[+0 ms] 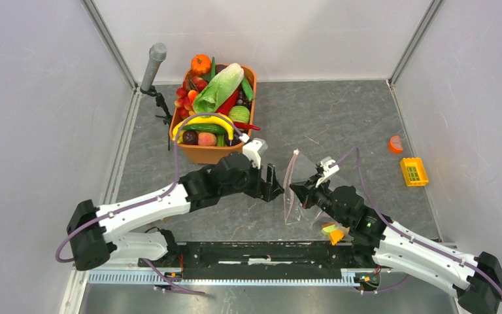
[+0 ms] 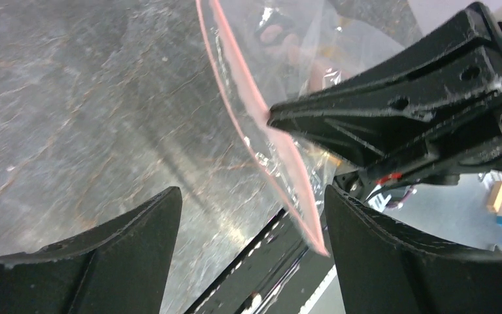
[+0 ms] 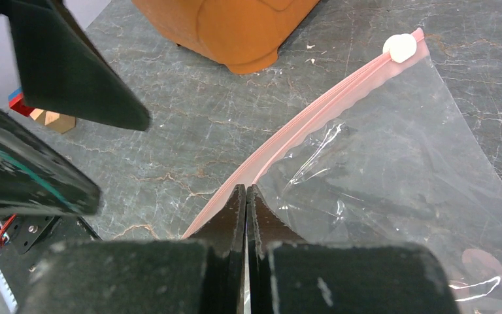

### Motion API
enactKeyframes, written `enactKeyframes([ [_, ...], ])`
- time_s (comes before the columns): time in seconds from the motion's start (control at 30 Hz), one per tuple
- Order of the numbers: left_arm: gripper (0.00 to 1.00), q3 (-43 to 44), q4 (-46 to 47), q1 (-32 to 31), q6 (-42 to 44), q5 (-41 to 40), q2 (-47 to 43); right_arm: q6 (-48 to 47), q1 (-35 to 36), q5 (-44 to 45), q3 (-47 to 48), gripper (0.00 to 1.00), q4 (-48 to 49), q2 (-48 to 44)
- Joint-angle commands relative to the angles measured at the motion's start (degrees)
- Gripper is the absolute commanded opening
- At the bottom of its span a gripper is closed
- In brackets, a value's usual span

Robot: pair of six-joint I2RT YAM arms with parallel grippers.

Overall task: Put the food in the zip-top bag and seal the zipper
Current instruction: Pick up the zipper food storage bag at the center of the board, then open the zipper of the food storage bag at the center of the board.

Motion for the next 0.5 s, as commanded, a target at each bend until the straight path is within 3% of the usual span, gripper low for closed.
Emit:
enactKeyframes([
  [0.0, 0.85, 0.39, 10.99, -1.84, -5.65, -0.37, 5.4, 1.24, 0.03, -0.47, -0.73, 0.0, -1.01, -2.39],
  [0.2, 0.78, -0.32, 13.3, -2.04, -6.55, -0.36, 10.34, 2.0, 0.05, -0.01, -0.61, 0.0, -2.25, -4.78],
  [0.37, 0.63, 0.32, 14.08, -2.02, -5.88, -0.24, 13.48, 2.34, 0.01, 1.36, 0.35, 0.0, -4.05, -5.65],
  [0.47, 0.63, 0.47, 14.27, -1.98, -5.61, -0.61, 14.66, 2.31, -0.01, 1.48, 0.9, 0.0, -4.43, -6.36],
])
